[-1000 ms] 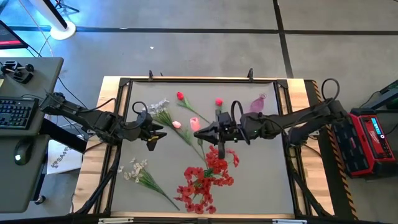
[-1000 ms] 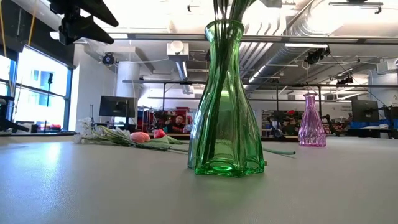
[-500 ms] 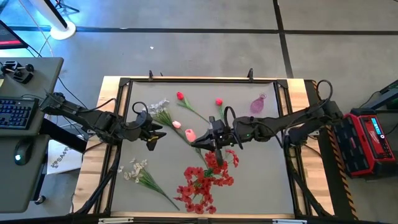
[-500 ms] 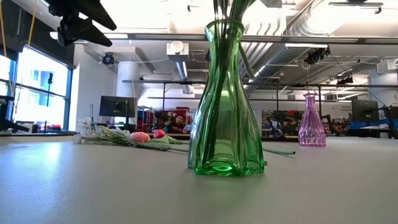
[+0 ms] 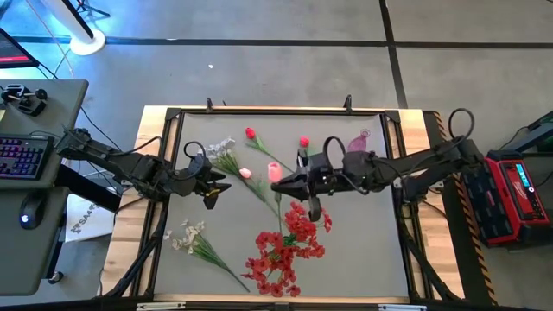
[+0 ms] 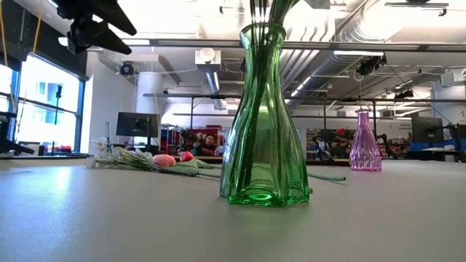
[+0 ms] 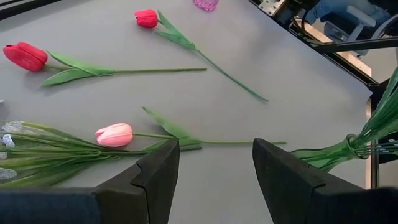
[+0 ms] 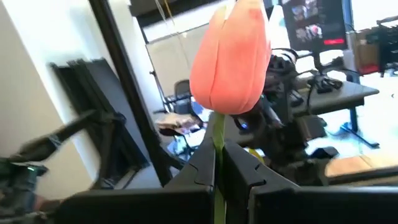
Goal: Sort flowers into vase by color
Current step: Put the right pink flower into the green vase
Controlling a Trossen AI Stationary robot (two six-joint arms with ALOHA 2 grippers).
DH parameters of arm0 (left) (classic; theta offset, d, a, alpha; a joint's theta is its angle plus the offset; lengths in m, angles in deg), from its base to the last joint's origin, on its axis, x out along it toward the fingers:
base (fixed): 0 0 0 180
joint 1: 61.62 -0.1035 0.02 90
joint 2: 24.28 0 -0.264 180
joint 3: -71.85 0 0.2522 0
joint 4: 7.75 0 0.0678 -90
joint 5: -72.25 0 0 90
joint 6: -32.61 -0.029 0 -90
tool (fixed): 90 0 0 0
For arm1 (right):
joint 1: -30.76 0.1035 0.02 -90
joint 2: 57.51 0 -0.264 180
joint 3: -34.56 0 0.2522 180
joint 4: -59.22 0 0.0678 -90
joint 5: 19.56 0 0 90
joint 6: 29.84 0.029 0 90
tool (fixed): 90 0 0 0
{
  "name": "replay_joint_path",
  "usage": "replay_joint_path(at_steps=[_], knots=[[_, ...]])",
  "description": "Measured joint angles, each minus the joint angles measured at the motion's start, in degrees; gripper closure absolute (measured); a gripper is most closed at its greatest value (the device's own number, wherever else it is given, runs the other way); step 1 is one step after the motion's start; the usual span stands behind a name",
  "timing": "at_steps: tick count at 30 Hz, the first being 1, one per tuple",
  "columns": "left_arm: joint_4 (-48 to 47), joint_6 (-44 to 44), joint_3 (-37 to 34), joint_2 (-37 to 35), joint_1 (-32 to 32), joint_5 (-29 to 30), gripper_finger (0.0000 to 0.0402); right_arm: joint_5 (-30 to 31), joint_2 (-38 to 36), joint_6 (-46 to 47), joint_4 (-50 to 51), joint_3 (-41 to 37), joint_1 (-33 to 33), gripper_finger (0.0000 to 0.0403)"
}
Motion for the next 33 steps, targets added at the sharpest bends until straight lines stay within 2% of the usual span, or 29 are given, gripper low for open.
replay_joint_path(at_steps=[8, 18, 27, 33], knots=[[0.0, 0.0, 0.0, 0.0, 0.0, 0.2, 0.0208, -0.4, 0.0, 1.5, 3.2, 0.0, 0.9, 0.0402], [0.0, 0.0, 0.0, 0.0, 0.0, 0.6, 0.0208, 1.4, 2.6, -1.8, 5.1, 0.0, 1.7, 0.0402], [0.0, 0.0, 0.0, 0.0, 0.0, 1.4, 0.0208, -1.7, 2.7, -1.2, 10.8, 0.0, 2.0, 0.0401], [0.0, -0.1, 0.0, 0.0, -0.1, 2.7, 0.0208, 0.0, 2.8, -1.8, 14.1, 0.0, 2.3, 0.0359]])
